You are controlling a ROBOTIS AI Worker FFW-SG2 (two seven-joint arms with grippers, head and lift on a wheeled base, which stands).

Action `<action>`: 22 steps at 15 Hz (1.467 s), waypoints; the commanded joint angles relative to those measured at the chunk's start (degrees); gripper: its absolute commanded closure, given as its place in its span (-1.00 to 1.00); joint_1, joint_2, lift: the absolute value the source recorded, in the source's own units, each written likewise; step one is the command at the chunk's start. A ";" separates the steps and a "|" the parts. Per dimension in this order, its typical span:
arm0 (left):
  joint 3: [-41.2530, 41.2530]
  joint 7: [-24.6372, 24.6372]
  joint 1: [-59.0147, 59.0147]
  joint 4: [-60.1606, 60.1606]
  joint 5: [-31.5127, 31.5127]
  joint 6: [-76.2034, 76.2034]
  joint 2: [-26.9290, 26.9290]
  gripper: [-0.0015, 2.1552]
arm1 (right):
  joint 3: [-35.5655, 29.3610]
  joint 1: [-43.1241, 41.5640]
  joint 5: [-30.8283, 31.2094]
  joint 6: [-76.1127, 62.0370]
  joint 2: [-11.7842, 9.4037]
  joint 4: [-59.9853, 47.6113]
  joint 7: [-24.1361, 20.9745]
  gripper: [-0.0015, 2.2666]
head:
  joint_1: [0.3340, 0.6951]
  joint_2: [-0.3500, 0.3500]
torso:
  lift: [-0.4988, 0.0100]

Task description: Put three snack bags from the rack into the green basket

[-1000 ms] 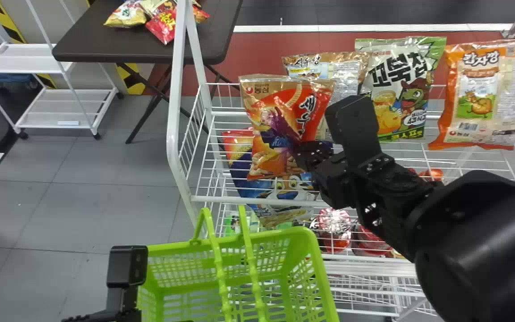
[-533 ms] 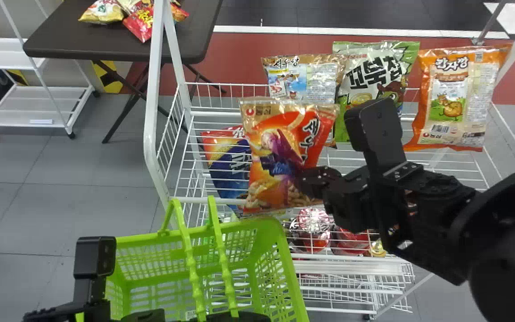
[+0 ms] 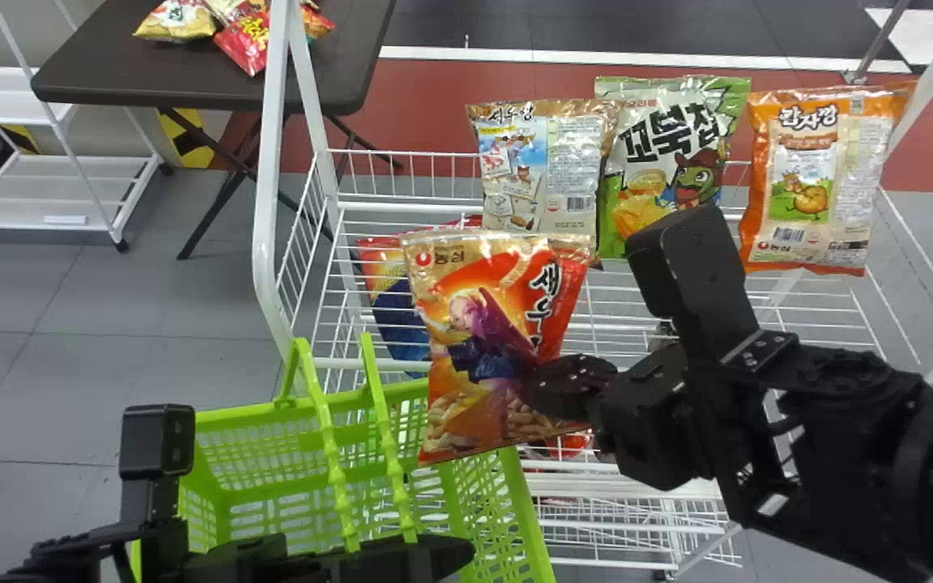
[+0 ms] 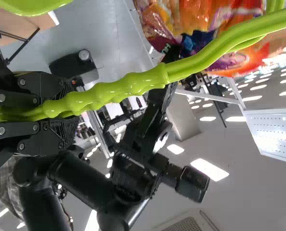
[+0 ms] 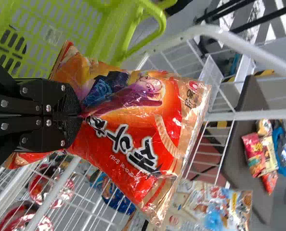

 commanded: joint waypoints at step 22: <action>-0.49 1.23 -0.54 -0.07 1.05 0.55 -0.15 0.99 | -4.96 3.08 -6.26 -15.62 -0.26 16.64 3.16 -0.96 | 1.00 0.23 | 0.96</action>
